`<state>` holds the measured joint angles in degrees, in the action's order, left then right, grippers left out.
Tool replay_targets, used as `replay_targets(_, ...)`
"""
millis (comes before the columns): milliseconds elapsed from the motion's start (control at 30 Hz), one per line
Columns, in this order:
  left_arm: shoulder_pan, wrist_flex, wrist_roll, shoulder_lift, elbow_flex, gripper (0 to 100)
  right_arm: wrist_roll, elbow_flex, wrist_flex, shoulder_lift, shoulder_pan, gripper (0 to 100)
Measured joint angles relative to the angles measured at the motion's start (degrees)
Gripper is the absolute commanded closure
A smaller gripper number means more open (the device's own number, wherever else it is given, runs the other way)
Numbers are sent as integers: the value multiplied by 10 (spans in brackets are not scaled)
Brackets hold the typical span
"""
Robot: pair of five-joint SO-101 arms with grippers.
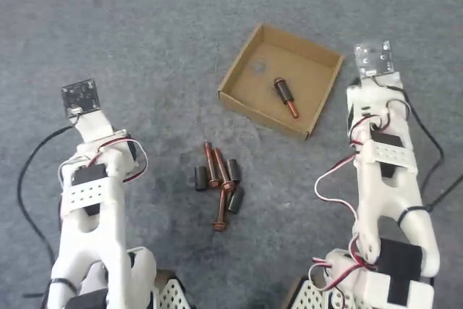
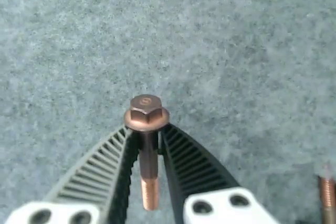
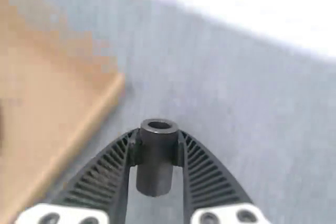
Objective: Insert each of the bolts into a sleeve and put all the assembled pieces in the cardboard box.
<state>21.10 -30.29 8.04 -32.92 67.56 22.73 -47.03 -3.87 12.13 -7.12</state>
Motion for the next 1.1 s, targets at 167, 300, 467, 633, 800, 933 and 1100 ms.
replay_targets(167, 0, 28, 0, 0, 14, 989, 3, 0, -97, 0, 37, 992)
replay_targets(300, 0, 31, 0, 0, 14, 989, 3, 0, -135, 0, 72, 992)
replay_targets(467, 0, 31, 0, 0, 14, 989, -4, -14, -267, -62, 127, 992)
replay_targets(633, 0, 31, 0, 0, 14, 989, -75, -33, -440, -134, 171, 992)
replay_targets(800, 0, 31, 0, 0, 14, 989, -122, -83, -542, -143, 207, 992)
replay_targets(933, -2, 31, 0, 0, 14, 989, -130, -151, -629, -143, 237, 992)
replay_targets(1100, -5, 32, 0, 0, 14, 989, -130, -262, -731, -143, 274, 993)
